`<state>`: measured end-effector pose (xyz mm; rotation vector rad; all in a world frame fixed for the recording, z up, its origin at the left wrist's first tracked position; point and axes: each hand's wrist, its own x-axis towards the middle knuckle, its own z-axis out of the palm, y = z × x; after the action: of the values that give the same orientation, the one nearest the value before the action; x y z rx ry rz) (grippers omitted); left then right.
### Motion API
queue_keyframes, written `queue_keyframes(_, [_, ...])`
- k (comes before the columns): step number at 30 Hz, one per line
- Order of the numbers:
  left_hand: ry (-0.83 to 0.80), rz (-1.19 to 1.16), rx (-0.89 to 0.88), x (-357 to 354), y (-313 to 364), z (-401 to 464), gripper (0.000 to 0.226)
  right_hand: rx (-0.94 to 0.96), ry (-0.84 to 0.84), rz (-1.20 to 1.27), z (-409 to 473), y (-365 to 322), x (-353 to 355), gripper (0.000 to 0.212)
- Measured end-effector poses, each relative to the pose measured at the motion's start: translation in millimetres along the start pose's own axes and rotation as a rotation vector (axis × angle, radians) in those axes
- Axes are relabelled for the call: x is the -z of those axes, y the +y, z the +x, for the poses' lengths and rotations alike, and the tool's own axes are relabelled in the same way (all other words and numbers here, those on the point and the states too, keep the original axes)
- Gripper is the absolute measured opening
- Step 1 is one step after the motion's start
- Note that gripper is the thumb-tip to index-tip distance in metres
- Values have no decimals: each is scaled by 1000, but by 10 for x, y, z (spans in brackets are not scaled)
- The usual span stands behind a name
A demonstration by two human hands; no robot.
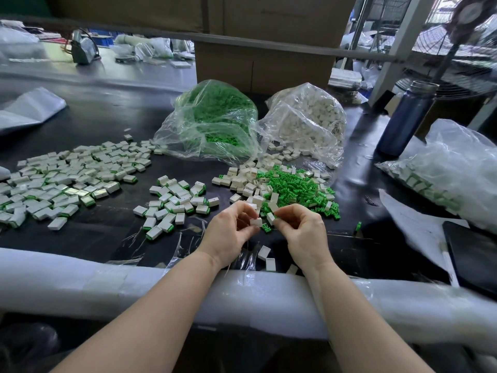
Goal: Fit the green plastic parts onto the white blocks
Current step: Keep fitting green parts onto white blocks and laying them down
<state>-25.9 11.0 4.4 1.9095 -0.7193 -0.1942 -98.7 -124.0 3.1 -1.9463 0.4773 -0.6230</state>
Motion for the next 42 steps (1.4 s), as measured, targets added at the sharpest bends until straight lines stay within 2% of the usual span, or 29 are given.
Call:
queue_keyframes(9, [69, -47, -44, -6, 51, -29, 22, -5, -34, 108, -5, -30, 3, 20])
queue_keyframes(22, [-42, -204, 47, 5, 24, -17, 16, 2, -84, 290, -14, -40, 12, 18])
queue_keyframes(42, [-95, -270, 95, 2, 24, -6, 12, 29, -149, 207, -15, -35, -1, 25])
